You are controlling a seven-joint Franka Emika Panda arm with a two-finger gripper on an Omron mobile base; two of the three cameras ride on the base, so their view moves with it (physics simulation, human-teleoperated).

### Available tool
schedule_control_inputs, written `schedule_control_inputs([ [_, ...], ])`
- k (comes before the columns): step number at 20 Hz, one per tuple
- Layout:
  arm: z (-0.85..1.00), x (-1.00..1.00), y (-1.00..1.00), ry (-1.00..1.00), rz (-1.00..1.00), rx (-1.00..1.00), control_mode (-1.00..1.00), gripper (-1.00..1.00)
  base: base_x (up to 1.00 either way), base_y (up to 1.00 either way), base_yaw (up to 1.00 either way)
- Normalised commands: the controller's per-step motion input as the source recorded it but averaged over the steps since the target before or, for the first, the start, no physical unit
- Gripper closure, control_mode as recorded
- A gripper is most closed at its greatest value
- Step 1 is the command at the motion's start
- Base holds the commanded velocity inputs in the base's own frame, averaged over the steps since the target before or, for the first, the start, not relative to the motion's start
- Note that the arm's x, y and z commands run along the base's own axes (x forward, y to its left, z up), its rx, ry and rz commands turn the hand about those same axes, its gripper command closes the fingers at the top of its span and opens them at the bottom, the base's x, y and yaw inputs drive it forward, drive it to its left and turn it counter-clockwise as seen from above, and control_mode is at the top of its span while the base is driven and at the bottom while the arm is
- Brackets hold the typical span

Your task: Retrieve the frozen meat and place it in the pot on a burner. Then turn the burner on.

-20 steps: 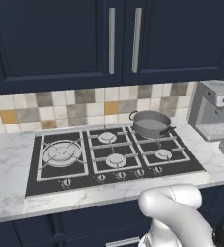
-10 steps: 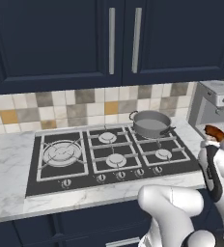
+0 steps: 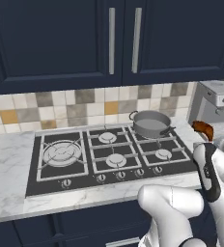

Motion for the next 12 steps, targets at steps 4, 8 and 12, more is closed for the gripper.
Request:
schedule_control_inputs([
  [4, 0.46, 0.35, 0.14, 0.18, 0.15, -0.16, -1.0, 1.0, 0.0, 0.0, 0.0],
  [8, -0.02, 0.51, -0.01, 0.05, 0.04, 0.01, -1.0, 1.0, 0.0, 0.0, 0.0],
  [12, 0.0, 0.66, 0.0, -0.02, 0.09, 0.02, -1.0, 1.0, 0.0, 0.0, 0.0],
])
